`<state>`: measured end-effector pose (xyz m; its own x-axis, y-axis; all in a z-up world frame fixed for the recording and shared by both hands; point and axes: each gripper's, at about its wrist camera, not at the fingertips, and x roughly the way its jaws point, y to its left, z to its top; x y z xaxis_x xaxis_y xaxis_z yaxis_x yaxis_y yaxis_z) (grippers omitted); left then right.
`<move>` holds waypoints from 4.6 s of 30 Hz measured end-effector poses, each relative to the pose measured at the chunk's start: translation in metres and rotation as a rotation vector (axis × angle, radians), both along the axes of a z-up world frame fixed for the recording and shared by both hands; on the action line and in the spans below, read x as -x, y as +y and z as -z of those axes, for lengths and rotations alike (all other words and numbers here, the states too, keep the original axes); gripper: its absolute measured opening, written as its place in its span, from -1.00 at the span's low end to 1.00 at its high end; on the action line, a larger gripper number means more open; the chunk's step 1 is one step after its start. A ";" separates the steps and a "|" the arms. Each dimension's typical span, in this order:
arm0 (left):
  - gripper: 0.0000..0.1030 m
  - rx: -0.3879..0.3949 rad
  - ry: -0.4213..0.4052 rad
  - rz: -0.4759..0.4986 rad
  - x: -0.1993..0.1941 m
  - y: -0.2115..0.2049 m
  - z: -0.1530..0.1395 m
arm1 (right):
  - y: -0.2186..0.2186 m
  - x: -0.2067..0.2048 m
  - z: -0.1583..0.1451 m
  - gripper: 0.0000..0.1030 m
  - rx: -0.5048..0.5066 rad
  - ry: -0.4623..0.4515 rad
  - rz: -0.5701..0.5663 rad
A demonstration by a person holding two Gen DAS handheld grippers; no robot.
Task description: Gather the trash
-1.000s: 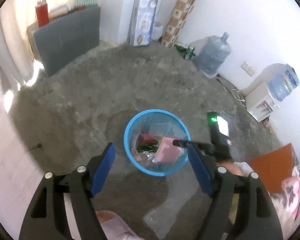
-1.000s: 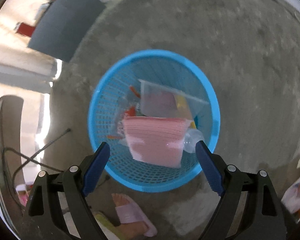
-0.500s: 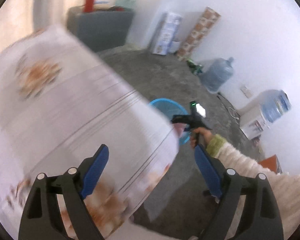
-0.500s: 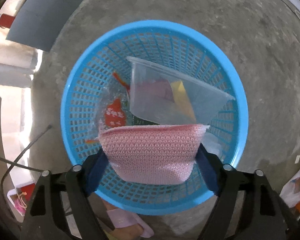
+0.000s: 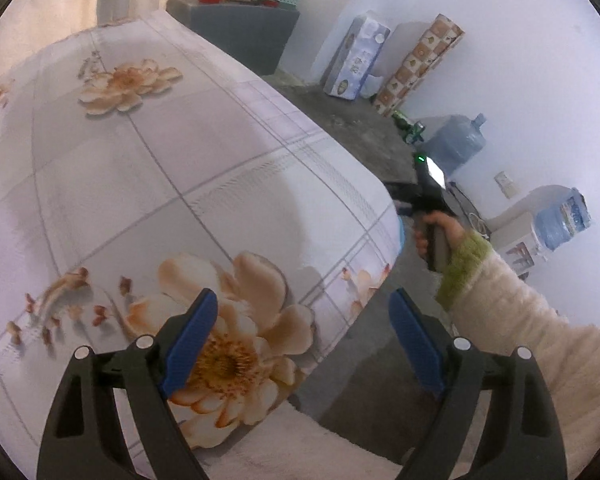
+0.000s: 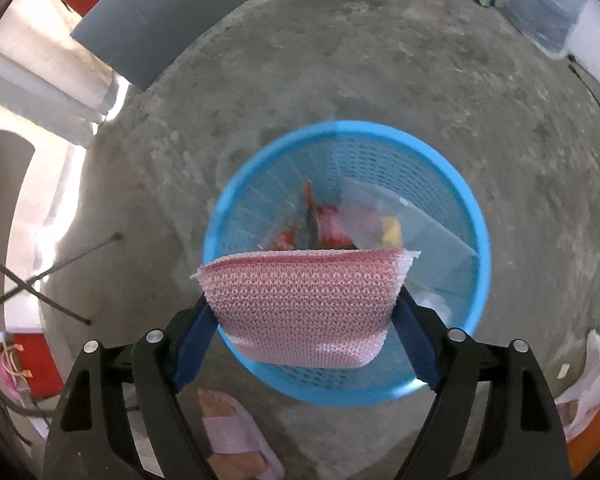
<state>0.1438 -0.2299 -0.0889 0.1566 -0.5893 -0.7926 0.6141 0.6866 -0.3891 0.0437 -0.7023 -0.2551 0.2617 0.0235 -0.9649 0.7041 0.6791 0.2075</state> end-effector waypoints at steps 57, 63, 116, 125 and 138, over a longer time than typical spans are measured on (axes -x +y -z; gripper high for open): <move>0.89 -0.206 -0.605 -0.616 0.138 0.170 -0.081 | 0.429 0.181 -0.276 0.85 0.808 -0.489 -0.398; 0.89 -0.272 -0.611 -0.628 0.136 0.163 -0.078 | 0.425 0.184 -0.270 0.85 0.817 -0.439 -0.362; 0.89 -0.284 -0.405 -0.688 0.120 0.138 -0.061 | 0.388 0.179 -0.255 0.85 0.721 -0.379 -0.278; 0.89 -0.294 -0.411 -0.650 0.123 0.129 -0.060 | 0.386 0.178 -0.255 0.85 0.718 -0.378 -0.281; 0.89 -0.296 -0.412 -0.643 0.124 0.128 -0.060 | 0.386 0.180 -0.255 0.85 0.715 -0.377 -0.283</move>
